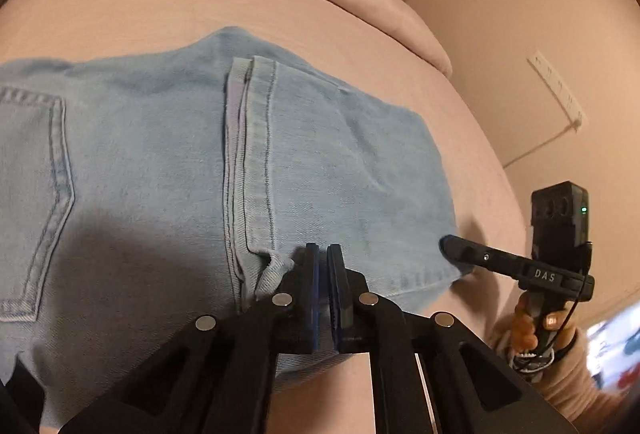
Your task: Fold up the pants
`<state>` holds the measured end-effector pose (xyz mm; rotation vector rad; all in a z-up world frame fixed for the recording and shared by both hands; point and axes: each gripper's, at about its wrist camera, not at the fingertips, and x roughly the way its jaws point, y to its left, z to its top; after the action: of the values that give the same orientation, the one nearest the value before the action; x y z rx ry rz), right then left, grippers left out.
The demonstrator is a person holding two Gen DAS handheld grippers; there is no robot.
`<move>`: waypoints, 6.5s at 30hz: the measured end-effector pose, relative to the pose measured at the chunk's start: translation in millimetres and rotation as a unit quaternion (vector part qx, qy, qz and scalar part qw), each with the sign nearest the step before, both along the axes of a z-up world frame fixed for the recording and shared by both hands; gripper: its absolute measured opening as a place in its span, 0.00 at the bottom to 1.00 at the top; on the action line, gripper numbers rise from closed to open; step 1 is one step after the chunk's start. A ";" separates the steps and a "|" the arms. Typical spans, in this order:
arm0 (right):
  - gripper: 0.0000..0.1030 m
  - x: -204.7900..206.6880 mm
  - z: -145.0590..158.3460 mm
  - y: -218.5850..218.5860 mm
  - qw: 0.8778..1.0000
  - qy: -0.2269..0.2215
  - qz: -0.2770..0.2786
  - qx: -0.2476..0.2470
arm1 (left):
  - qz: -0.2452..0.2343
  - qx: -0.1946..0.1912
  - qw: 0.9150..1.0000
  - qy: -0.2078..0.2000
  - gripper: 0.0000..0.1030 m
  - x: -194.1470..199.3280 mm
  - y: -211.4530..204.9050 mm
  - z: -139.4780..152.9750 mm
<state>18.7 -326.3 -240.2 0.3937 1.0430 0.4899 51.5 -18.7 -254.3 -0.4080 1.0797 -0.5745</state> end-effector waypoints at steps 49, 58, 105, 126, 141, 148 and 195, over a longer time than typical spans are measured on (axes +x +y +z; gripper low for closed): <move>0.44 -29.3 50.4 366.6 0.901 -0.191 0.315 -0.227 | 0.356 -0.171 0.919 -0.009 0.74 -96.6 240.6 -5.6; 0.44 -26.1 41.4 393.2 0.891 -0.194 0.324 -0.253 | 0.271 -0.118 0.955 0.041 0.74 -57.5 254.2 -1.2; 0.20 98.1 -4.9 250.0 0.985 -0.023 0.137 -0.099 | 0.060 -0.026 0.992 -0.109 0.30 -14.8 60.4 118.4; 0.54 74.4 42.1 67.7 0.973 0.090 -0.013 0.213 | -0.044 0.175 0.976 -0.122 0.29 -17.6 -62.9 83.8; 0.34 100.3 50.9 12.4 0.977 0.049 -0.018 0.206 | -0.099 0.197 0.964 -0.147 0.29 -6.6 -143.3 86.1; 0.36 91.5 5.7 -28.9 0.968 0.068 -0.058 0.234 | -0.119 0.242 0.953 -0.142 0.33 -0.6 -166.0 64.1; 0.31 49.0 68.9 16.9 0.997 -0.043 -0.067 -0.016 | -0.016 0.149 0.986 -0.069 0.64 36.9 -57.0 50.8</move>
<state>67.7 -309.4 -171.3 0.4071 0.9329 0.3665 88.4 -75.7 -203.4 -0.0881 1.0202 -0.4535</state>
